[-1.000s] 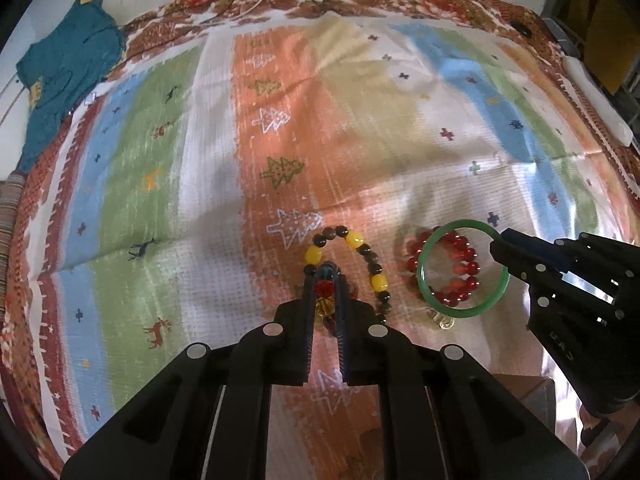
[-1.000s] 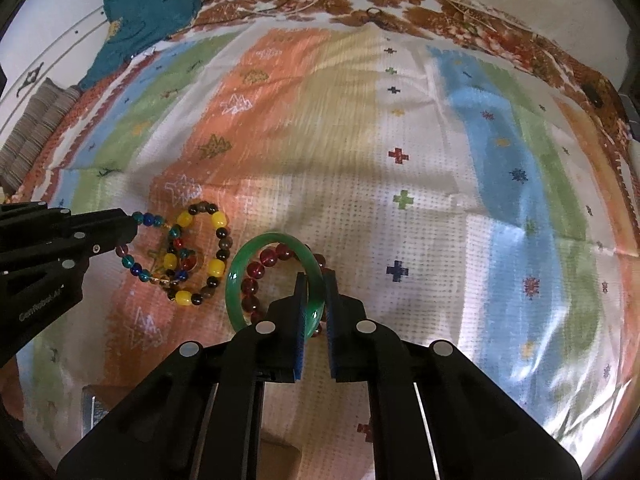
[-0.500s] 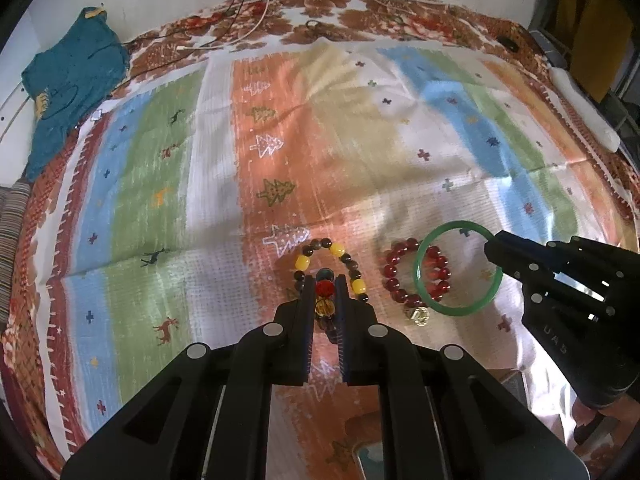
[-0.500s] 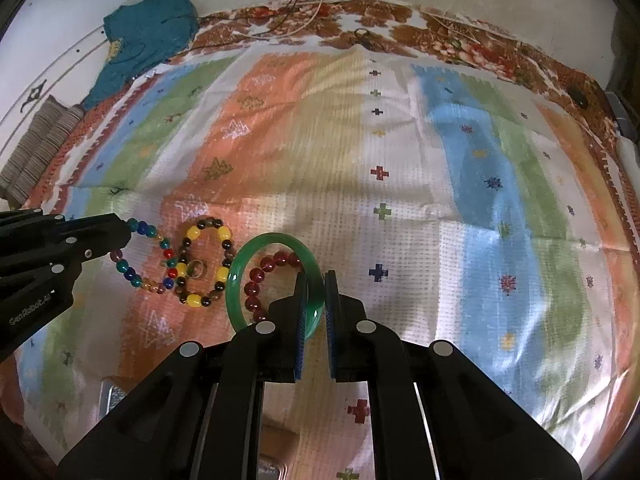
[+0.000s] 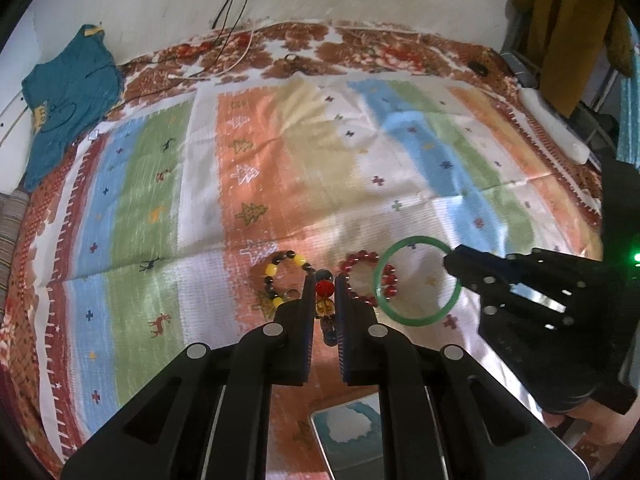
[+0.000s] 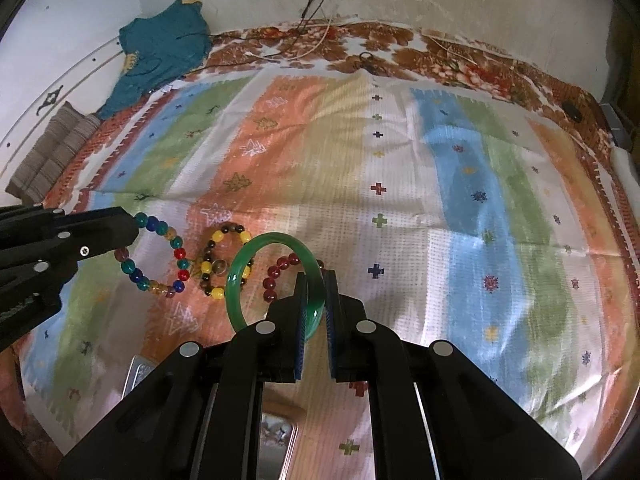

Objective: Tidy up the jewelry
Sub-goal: 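Lift both held bracelets and carry them toward the silver tin, then open both tools over the silver tin to drop the bracelets, then move both open tools to the yellow-black bracelet and red bead bracelet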

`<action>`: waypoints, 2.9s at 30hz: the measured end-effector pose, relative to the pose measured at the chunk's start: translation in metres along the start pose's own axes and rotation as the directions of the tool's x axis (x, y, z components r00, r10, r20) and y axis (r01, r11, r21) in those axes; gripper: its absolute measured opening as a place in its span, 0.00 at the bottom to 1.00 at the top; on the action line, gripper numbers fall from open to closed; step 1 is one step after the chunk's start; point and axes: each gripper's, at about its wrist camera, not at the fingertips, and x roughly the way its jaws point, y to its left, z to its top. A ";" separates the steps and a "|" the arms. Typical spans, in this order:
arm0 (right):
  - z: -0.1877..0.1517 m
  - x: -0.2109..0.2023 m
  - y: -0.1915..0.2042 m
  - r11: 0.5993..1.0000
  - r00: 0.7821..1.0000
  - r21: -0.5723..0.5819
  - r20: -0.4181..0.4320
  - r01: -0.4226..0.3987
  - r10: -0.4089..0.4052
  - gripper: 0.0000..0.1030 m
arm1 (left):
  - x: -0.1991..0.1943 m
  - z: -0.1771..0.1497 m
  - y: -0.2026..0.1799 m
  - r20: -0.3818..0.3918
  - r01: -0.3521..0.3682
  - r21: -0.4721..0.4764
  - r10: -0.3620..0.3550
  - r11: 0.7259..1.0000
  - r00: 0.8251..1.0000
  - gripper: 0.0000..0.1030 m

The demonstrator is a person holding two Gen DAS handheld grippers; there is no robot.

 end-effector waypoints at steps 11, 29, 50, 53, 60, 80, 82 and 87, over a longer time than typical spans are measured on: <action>-0.011 -0.025 0.013 0.999 0.999 -0.044 0.021 -0.025 0.025 0.09 | -0.021 -0.012 -0.006 0.027 0.022 0.007 -0.023 1.000 0.999 0.09; -0.030 -0.051 0.015 0.998 0.998 -0.048 0.050 -0.041 0.044 0.09 | -0.052 -0.040 -0.028 0.053 0.064 0.047 -0.066 0.997 0.996 0.09; -0.066 -0.077 0.024 0.996 0.997 -0.064 0.048 -0.064 0.067 0.09 | -0.080 -0.075 -0.038 0.085 0.081 0.055 -0.086 0.995 0.993 0.09; -0.068 -0.075 0.026 0.995 0.996 -0.065 0.043 -0.079 0.082 0.09 | -0.078 -0.079 -0.038 0.070 0.080 0.049 -0.083 0.996 0.994 0.10; -0.069 -0.072 0.018 0.998 0.998 -0.036 0.030 -0.045 0.047 0.38 | -0.075 -0.080 -0.023 0.064 0.018 -0.009 -0.017 1.000 0.998 0.22; -0.057 -0.046 0.004 1.000 1.000 0.009 -0.026 -0.011 0.011 0.61 | -0.035 -0.060 0.028 0.001 -0.087 -0.163 0.088 0.983 0.996 0.55; -0.054 -0.044 0.004 1.000 1.000 0.015 -0.025 -0.012 0.012 0.66 | -0.029 -0.057 0.029 -0.009 -0.104 -0.155 0.104 0.982 0.995 0.57; -0.046 -0.038 0.003 1.000 1.000 0.020 -0.022 -0.005 0.006 0.72 | -0.018 -0.050 0.031 -0.017 -0.122 -0.136 0.121 0.983 0.992 0.62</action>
